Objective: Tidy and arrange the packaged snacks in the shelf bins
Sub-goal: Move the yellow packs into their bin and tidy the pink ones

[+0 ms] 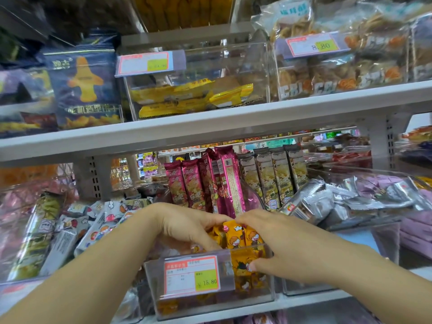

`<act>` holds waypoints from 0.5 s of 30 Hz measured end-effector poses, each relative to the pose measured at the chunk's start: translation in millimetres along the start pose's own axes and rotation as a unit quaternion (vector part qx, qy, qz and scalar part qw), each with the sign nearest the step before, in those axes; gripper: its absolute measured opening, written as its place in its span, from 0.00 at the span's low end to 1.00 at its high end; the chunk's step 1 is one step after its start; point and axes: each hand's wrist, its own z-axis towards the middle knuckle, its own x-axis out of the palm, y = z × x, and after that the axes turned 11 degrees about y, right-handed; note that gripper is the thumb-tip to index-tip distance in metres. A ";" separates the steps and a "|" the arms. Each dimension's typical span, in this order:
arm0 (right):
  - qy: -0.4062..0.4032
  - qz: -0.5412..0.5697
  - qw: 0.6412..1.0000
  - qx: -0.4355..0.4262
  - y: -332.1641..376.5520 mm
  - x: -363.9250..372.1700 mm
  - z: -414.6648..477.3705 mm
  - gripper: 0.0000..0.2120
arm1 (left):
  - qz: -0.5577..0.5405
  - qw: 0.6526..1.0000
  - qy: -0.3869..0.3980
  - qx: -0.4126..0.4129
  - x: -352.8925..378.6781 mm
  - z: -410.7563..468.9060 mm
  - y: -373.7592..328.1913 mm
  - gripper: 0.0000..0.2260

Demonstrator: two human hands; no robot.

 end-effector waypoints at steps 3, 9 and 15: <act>0.015 -0.008 1.000 0.012 0.7 -1.0 3.4 0.36 | -0.018 0.999 -0.019 0.021 1.8 -0.1 3.4 0.29; 0.019 0.050 0.998 0.023 -2.8 -12.6 8.0 0.35 | -0.018 0.994 -0.096 0.052 7.4 -1.3 3.5 0.26; 0.026 0.076 0.995 0.057 4.8 -17.9 8.6 0.15 | -0.016 0.986 -0.152 0.072 9.9 -5.0 4.4 0.22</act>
